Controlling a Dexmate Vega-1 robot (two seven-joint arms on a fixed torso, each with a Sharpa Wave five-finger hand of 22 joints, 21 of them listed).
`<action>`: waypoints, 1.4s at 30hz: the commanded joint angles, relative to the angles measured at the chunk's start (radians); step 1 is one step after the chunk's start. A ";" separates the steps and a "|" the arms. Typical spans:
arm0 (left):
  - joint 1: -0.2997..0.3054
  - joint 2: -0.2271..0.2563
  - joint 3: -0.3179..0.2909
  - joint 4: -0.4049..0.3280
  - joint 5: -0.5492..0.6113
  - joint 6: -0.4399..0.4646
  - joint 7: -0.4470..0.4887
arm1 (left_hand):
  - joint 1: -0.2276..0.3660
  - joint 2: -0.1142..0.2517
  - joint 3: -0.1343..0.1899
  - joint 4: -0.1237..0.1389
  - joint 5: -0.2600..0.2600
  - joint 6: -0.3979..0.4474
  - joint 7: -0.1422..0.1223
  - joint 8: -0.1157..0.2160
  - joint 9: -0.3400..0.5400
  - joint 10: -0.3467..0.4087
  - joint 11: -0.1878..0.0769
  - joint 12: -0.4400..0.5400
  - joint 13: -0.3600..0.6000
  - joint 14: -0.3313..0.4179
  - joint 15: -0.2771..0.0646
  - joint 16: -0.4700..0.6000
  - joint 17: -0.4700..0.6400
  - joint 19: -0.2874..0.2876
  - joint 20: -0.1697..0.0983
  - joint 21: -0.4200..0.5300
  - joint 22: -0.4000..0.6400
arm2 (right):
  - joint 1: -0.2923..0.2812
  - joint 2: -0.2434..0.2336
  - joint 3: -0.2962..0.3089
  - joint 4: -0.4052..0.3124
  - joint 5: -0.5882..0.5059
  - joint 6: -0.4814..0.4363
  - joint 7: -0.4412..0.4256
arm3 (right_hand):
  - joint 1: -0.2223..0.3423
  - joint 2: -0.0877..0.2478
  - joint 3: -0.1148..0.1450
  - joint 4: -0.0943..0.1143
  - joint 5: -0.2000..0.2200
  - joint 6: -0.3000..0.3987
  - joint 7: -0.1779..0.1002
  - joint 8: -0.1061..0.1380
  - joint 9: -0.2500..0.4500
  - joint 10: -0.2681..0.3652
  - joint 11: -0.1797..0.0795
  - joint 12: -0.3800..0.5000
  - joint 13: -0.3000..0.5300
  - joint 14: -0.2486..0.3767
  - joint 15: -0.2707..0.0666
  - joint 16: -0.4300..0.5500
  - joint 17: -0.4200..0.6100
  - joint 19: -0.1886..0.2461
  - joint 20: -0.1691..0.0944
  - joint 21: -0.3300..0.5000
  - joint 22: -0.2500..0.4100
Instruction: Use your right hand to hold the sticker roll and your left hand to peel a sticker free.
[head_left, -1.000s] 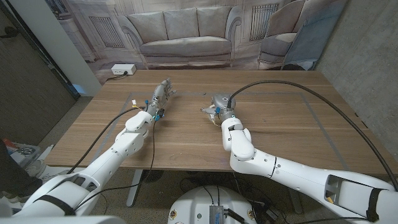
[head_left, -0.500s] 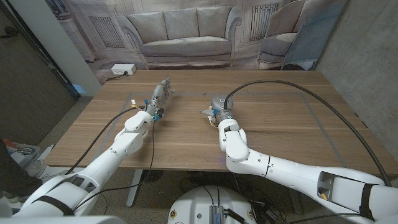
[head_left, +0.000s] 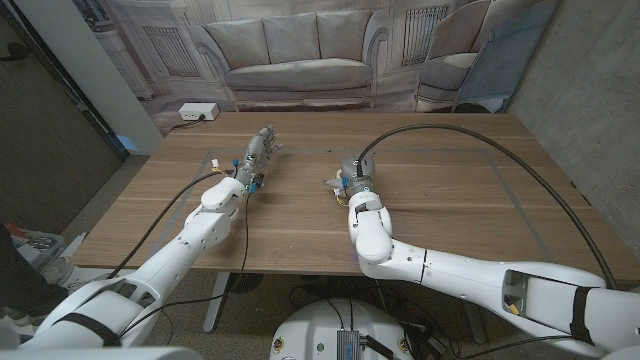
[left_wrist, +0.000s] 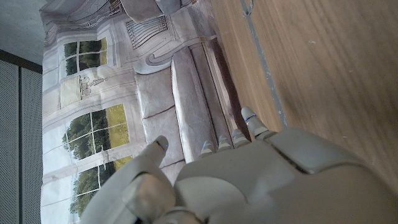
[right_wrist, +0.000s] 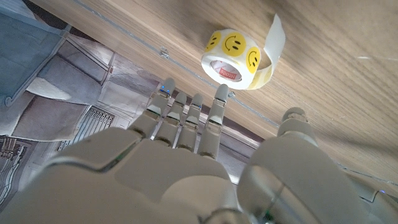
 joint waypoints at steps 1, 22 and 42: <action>-0.008 -0.004 0.003 0.011 0.001 0.004 -0.003 | 0.001 0.022 0.007 -0.003 -0.007 -0.093 -0.002 -0.006 0.003 -0.083 0.003 -0.004 0.002 -0.139 0.002 0.000 0.004 -0.170 0.002 -0.006 0.005 | 0.022 0.041 -0.032 0.062 -0.041 -0.064 0.058 | -0.011 0.009 -0.004 0.003 0.008 0.020 0.002 0.011 0.003 0.012 -0.012 0.009 0.001 -0.004 0.004 0.003 0.003 -0.006 -0.002 -0.002 0.003; -0.008 -0.003 0.006 0.002 0.005 0.019 0.009 | 0.008 0.025 0.015 -0.009 -0.008 -0.098 0.001 -0.008 0.003 -0.088 0.003 -0.006 0.002 -0.141 0.005 -0.002 0.003 -0.170 0.000 -0.012 0.004 | 0.024 0.080 -0.037 0.134 -0.027 -0.017 0.014 | -0.033 0.031 -0.014 0.020 0.005 0.092 -0.003 0.044 0.005 0.050 -0.020 0.024 0.001 0.013 -0.009 0.016 0.004 -0.005 0.000 -0.012 0.003; -0.006 0.007 0.004 0.003 -0.004 0.020 -0.016 | 0.020 0.024 0.024 -0.017 -0.013 -0.103 0.001 -0.009 0.003 -0.089 0.007 -0.007 0.003 -0.144 0.010 -0.004 0.001 -0.172 0.000 -0.019 0.005 | -0.024 0.170 0.005 0.289 -0.031 0.031 -0.270 | 0.041 0.042 -0.008 -0.016 0.008 0.220 -0.016 0.136 0.037 0.182 -0.084 0.060 -0.002 0.141 -0.081 0.040 -0.003 0.051 -0.022 -0.016 0.004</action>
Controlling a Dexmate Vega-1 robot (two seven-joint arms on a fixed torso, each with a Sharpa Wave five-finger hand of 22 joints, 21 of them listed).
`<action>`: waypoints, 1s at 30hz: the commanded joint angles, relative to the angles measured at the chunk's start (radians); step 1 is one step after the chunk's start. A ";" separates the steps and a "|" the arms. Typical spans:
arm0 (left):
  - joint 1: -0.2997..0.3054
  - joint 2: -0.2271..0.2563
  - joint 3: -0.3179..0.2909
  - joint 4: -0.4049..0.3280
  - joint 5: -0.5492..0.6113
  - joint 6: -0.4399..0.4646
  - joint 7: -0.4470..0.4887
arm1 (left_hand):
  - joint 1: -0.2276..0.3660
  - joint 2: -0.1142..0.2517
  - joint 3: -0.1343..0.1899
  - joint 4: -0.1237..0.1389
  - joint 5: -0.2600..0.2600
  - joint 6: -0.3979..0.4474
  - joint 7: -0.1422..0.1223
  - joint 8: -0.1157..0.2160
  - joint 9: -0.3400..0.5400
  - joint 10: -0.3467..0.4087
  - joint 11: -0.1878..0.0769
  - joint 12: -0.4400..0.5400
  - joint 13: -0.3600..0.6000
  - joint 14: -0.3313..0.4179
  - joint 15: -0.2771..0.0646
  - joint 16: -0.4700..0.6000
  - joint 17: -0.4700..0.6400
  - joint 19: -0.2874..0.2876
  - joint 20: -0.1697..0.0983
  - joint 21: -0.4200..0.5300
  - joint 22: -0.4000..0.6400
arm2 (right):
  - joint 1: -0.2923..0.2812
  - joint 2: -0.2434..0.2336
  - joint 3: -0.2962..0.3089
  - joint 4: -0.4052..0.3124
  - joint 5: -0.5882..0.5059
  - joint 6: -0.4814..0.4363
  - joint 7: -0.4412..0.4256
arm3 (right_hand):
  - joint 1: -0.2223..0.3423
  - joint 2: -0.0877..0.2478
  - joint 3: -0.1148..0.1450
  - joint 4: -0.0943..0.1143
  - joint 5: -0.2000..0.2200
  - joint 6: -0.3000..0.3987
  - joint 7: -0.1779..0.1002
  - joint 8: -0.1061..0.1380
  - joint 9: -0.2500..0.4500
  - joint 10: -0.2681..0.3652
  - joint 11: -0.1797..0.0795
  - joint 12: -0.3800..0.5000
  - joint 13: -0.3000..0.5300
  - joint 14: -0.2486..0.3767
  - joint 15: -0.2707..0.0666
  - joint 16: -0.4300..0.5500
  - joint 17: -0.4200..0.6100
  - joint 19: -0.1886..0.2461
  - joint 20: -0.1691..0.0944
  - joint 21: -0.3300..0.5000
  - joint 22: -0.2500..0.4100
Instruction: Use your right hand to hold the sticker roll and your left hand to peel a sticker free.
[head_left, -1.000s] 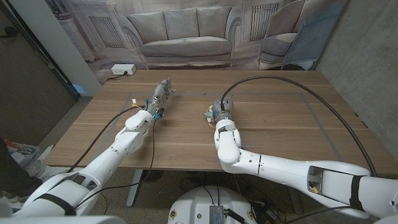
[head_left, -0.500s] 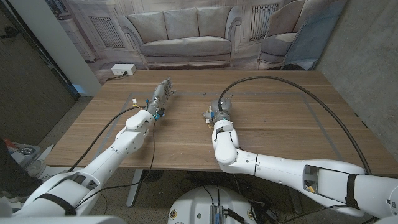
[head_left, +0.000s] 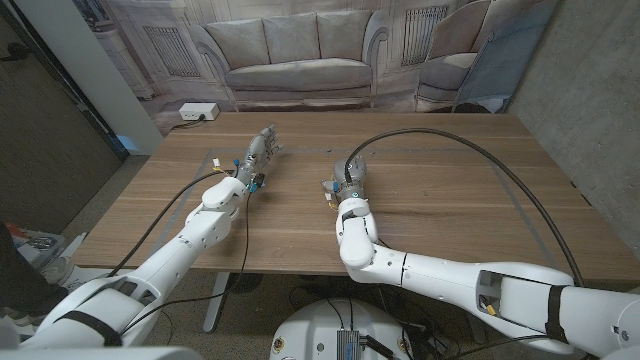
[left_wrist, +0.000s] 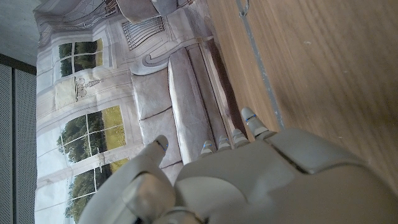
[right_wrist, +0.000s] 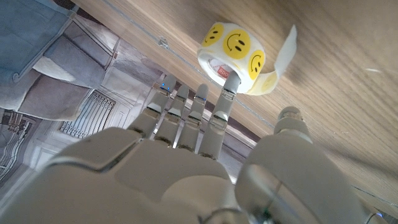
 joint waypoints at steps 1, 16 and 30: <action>0.004 0.005 -0.004 -0.006 -0.008 0.004 -0.008 | 0.006 0.022 0.006 0.001 -0.005 -0.103 0.000 -0.001 0.003 -0.089 0.005 0.000 0.003 -0.148 0.006 0.000 0.003 -0.174 0.000 -0.002 0.005 | -0.019 0.048 0.027 0.083 0.009 0.031 -0.139 | 0.013 0.006 0.001 -0.002 0.005 0.025 0.001 0.015 0.006 0.031 -0.004 0.013 0.002 0.024 -0.081 0.014 0.005 0.007 -0.001 -0.005 0.004; -0.006 -0.001 -0.002 0.006 -0.014 -0.003 -0.030 | 0.010 0.023 0.010 0.000 -0.008 -0.104 0.001 -0.001 0.003 -0.090 0.007 0.000 0.003 -0.149 0.011 0.000 0.004 -0.170 -0.001 -0.004 0.006 | 0.020 0.074 -0.039 0.132 -0.024 -0.033 -0.012 | 0.045 0.002 0.002 -0.020 0.004 -0.016 -0.017 0.013 0.013 -0.002 -0.015 -0.010 0.001 0.010 -0.075 -0.005 0.004 -0.002 0.011 -0.018 0.004; -0.015 -0.009 -0.004 0.015 -0.033 -0.001 -0.057 | 0.010 0.025 0.013 0.003 -0.011 -0.101 0.002 0.000 0.003 -0.089 0.012 0.001 0.003 -0.149 0.012 0.001 0.005 -0.171 0.002 -0.008 0.007 | 0.027 0.047 -0.057 0.100 -0.046 -0.070 0.044 | 0.232 0.057 0.076 -0.079 0.016 -0.096 -0.040 -0.012 -0.005 -0.018 -0.031 -0.027 0.001 0.010 -0.093 -0.018 0.000 0.015 -0.005 -0.027 0.005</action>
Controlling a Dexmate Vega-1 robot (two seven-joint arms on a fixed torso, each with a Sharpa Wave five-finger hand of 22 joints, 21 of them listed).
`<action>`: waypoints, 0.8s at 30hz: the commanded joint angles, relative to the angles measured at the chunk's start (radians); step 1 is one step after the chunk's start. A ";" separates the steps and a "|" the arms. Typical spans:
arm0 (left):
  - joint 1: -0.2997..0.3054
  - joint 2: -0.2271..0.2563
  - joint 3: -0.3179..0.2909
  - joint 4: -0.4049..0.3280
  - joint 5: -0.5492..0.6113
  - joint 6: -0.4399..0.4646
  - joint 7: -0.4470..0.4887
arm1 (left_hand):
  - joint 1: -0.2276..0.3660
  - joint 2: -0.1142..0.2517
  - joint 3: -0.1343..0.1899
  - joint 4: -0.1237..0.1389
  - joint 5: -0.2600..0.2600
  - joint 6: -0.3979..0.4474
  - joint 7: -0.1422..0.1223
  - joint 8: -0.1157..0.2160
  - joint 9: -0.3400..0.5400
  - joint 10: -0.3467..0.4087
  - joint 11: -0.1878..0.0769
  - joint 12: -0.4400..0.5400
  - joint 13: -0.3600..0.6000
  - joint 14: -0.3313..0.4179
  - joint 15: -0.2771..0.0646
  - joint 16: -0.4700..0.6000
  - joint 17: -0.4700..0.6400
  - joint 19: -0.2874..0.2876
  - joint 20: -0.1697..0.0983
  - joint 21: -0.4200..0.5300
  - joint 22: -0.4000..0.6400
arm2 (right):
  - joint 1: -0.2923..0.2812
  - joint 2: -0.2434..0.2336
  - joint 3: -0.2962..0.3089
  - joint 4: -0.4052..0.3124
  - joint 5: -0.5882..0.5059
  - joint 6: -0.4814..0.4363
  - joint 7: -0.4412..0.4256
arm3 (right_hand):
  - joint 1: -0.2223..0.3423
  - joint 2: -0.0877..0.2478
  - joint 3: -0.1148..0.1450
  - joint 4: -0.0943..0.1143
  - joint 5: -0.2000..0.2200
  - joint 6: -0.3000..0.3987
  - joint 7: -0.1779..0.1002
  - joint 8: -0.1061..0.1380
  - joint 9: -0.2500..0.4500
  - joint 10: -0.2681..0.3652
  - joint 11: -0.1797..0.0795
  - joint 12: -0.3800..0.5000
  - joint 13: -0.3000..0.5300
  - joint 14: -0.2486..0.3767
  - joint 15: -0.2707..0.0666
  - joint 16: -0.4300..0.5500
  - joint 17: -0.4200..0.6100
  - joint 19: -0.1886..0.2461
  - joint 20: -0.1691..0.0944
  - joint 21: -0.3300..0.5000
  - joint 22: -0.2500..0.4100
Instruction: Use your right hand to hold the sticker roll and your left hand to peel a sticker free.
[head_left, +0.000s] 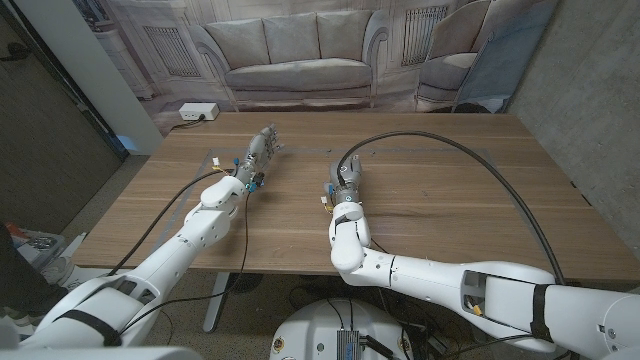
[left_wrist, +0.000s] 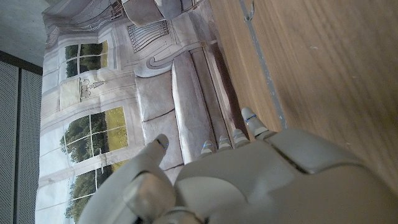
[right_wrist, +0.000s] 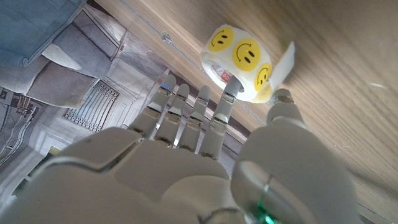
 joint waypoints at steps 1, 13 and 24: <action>-0.009 -0.007 0.001 0.009 -0.010 0.000 -0.017 | -0.001 0.022 0.004 0.003 -0.004 -0.100 0.002 0.001 0.004 -0.089 0.003 0.001 0.003 -0.146 0.004 0.001 0.002 -0.170 0.002 -0.001 0.002 | 0.011 -0.022 -0.021 -0.024 -0.020 -0.032 0.060 | 0.039 0.006 0.019 -0.005 0.004 -0.020 -0.004 -0.006 -0.002 -0.009 0.001 -0.004 0.001 -0.004 -0.089 -0.009 0.000 0.009 -0.002 -0.006 0.005; -0.014 -0.016 0.002 0.017 -0.011 -0.009 -0.022 | -0.003 0.031 0.009 0.010 -0.005 -0.098 0.004 0.002 0.004 -0.090 0.004 0.000 0.003 -0.146 0.005 0.002 0.003 -0.169 0.005 -0.003 0.003 | 0.048 -0.063 -0.067 -0.074 -0.057 -0.046 0.210 | 0.134 0.010 0.053 -0.008 0.004 -0.144 -0.003 -0.060 -0.019 -0.082 0.011 -0.028 0.002 -0.053 -0.077 -0.020 0.000 0.017 -0.016 -0.013 0.004; -0.019 -0.016 0.009 0.014 -0.007 -0.004 -0.031 | -0.005 0.034 0.012 0.014 -0.006 -0.095 0.004 0.002 0.004 -0.089 0.006 0.001 0.003 -0.147 0.002 0.003 0.004 -0.167 0.005 -0.004 0.003 | 0.012 -0.068 -0.021 -0.080 -0.047 -0.018 0.122 | 0.198 0.035 0.081 0.025 -0.004 0.038 -0.019 0.008 -0.033 -0.017 -0.018 0.001 0.001 -0.024 -0.101 -0.004 0.004 0.047 -0.044 -0.007 0.007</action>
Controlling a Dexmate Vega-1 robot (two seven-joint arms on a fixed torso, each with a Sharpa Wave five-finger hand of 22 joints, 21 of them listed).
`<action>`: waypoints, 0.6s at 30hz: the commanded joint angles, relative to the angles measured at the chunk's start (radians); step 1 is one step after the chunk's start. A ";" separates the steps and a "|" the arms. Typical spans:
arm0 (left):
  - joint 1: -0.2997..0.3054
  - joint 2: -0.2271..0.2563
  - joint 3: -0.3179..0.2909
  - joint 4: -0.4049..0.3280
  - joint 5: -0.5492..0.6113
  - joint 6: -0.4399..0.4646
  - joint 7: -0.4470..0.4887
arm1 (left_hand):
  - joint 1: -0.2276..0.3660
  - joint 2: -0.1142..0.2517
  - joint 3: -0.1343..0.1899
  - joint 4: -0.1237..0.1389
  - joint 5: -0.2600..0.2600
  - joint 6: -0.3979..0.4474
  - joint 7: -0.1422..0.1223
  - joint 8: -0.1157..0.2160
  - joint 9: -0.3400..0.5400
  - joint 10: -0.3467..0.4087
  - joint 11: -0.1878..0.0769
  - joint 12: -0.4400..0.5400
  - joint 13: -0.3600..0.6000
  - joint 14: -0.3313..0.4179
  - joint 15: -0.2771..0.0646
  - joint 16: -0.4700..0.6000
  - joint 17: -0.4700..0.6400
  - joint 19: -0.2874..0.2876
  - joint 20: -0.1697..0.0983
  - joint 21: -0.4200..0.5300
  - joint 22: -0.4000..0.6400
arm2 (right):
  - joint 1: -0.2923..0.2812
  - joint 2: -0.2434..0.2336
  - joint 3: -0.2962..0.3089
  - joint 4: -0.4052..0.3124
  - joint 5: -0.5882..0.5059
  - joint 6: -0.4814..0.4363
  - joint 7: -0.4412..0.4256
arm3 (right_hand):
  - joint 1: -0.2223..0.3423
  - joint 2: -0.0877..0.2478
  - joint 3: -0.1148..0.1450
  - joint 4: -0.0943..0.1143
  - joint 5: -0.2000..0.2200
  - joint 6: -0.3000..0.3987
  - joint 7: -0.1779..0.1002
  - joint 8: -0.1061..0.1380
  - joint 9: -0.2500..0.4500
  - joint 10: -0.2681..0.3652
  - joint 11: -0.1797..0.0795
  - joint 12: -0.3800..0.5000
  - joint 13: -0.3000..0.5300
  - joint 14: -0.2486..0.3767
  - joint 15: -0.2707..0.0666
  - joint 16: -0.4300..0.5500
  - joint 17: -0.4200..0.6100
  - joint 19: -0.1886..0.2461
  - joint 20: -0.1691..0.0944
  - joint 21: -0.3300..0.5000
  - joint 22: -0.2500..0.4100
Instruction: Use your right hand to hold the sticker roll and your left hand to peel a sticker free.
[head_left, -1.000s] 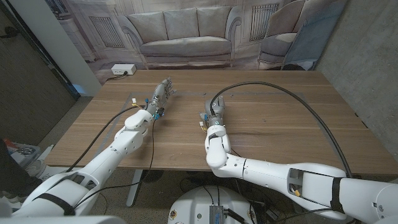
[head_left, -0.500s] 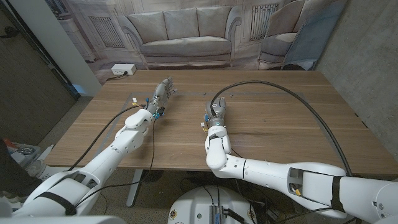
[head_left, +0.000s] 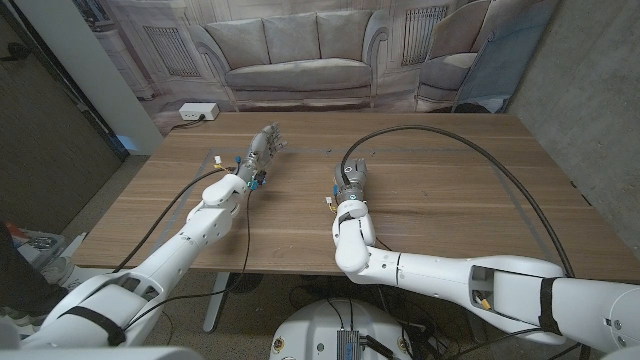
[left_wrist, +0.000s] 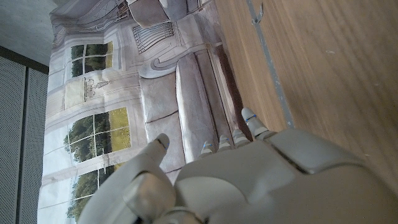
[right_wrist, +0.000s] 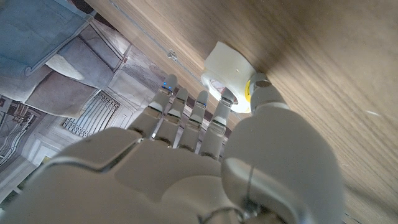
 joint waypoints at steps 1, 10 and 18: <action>-0.003 -0.001 0.006 -0.003 0.002 0.003 -0.006 | -0.005 0.034 0.003 0.005 -0.006 -0.094 0.004 0.003 0.004 -0.089 0.006 0.001 0.003 -0.146 0.003 0.003 0.004 -0.166 0.005 0.000 0.003 | -0.026 -0.013 0.031 -0.015 0.000 0.021 -0.052 | -0.004 0.011 -0.005 0.022 -0.005 0.082 0.003 0.036 0.000 0.044 -0.007 0.016 0.000 0.027 -0.109 0.011 0.006 0.010 -0.008 0.002 0.003; 0.002 0.001 0.011 -0.018 0.010 0.009 0.003 | -0.006 0.037 0.005 0.008 -0.007 -0.096 0.004 0.001 0.004 -0.092 0.007 0.000 0.003 -0.147 0.002 0.003 0.005 -0.168 0.007 -0.002 0.004 | -0.059 -0.027 0.077 -0.049 0.029 0.057 -0.137 | -0.008 0.026 -0.005 0.030 -0.013 0.196 0.008 0.097 0.009 0.103 -0.028 0.030 -0.001 0.061 -0.138 0.017 0.009 0.018 -0.014 0.004 0.005; 0.006 0.008 0.025 -0.039 0.037 0.008 0.017 | -0.006 0.037 0.008 0.009 -0.008 -0.096 0.005 0.001 0.004 -0.093 0.003 0.000 0.003 -0.147 0.002 0.003 0.005 -0.168 0.006 -0.003 0.004 | -0.078 -0.038 0.120 -0.098 0.066 0.068 -0.162 | -0.002 0.039 0.002 0.031 -0.014 0.216 0.020 0.105 0.004 0.126 -0.034 0.034 -0.002 0.070 -0.141 0.017 0.009 0.019 -0.014 0.005 0.005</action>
